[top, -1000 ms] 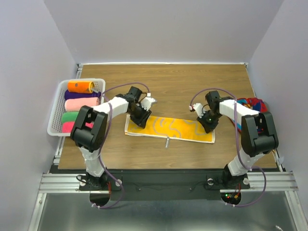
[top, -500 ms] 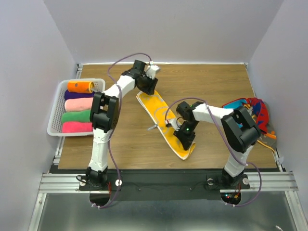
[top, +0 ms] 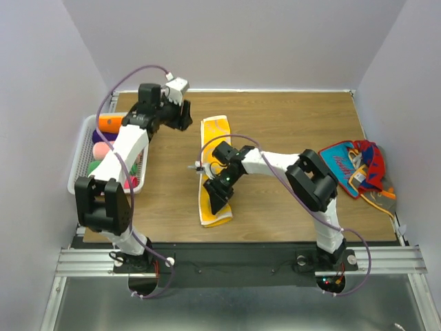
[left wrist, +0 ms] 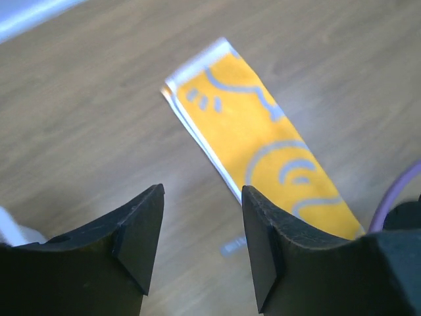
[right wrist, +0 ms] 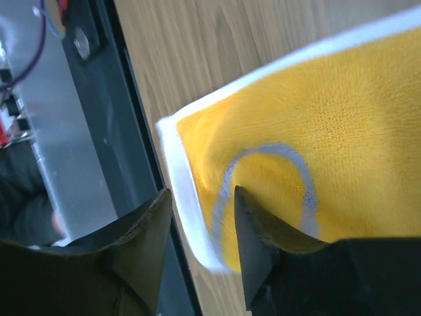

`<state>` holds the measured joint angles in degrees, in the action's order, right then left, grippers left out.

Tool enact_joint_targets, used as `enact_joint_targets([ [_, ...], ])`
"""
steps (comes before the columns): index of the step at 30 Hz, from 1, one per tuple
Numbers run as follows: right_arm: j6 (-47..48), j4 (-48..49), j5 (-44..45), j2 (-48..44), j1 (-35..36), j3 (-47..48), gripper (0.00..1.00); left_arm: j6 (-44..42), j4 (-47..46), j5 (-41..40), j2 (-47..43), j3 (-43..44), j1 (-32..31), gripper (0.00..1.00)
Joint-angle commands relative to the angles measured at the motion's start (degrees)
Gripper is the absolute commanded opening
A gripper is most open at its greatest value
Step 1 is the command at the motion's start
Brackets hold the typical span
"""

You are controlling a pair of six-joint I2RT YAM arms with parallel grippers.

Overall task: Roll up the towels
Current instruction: Fold the towel

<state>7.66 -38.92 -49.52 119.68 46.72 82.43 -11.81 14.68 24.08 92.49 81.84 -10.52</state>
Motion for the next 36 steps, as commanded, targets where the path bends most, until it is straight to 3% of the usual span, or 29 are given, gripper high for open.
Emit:
enact_joint_targets([
  [1, -2.13, 4.90, 2.30, -9.61, -1.36, 0.64, 0.49, -0.75, -2.62, 7.02, -6.33, -10.45, -0.37, 0.62],
  [5, -0.11, 4.81, 7.58, -21.30, -3.21, -7.25, 0.46, -6.00, -5.19, 9.14, -20.20, -19.77, -0.46, 0.75],
  [9, 1.39, 5.16, 7.86, -23.35, -3.30, -15.36, 0.37, -14.80, -1.06, 11.35, -28.49, -23.91, -0.99, 0.75],
  [11, 1.13, 6.21, 7.07, -22.21, -3.30, -17.04, 0.34, -20.85, 1.13, 12.12, -31.21, -25.93, -1.08, 0.75],
  [12, 0.78, 6.39, 7.24, -20.99, -3.30, -17.13, 0.30, -30.89, 7.67, 16.22, -33.49, -26.21, -1.69, 0.74],
  [14, 0.51, 6.48, 6.98, -20.01, -4.00, -16.00, 0.28, -35.89, 12.20, 14.61, -37.09, -29.01, -4.49, 0.73],
  [16, -0.54, 6.48, 5.23, -18.61, -6.46, -12.40, 0.28, -40.88, 17.30, 7.59, -39.04, -31.64, -13.18, 0.72],
  [19, -1.59, 6.31, 4.25, -17.20, -8.48, -6.70, 0.29, -41.88, 19.78, 0.56, -43.96, -38.85, -24.49, 0.70],
  [21, -2.38, 6.40, 3.56, -16.06, -8.49, -4.83, 0.29, -42.50, 19.17, -3.04, -47.21, -43.33, -28.74, 0.71],
  [26, -3.44, 6.31, 2.84, -13.24, -8.57, -3.16, 0.30, -41.98, 17.14, -8.69, -44.60, -48.61, -42.09, 0.72],
  [32, -3.18, 6.31, -3.65, -13.59, -7.61, -5.78, 0.29, -39.43, 13.02, -7.64, -38.10, -49.85, -49.06, 0.70],
  [36, -2.92, 6.40, -7.26, -14.47, -4.89, -11.76, 0.26, -39.87, 10.56, -8.78, -42.11, -50.29, -49.15, 0.69],
])
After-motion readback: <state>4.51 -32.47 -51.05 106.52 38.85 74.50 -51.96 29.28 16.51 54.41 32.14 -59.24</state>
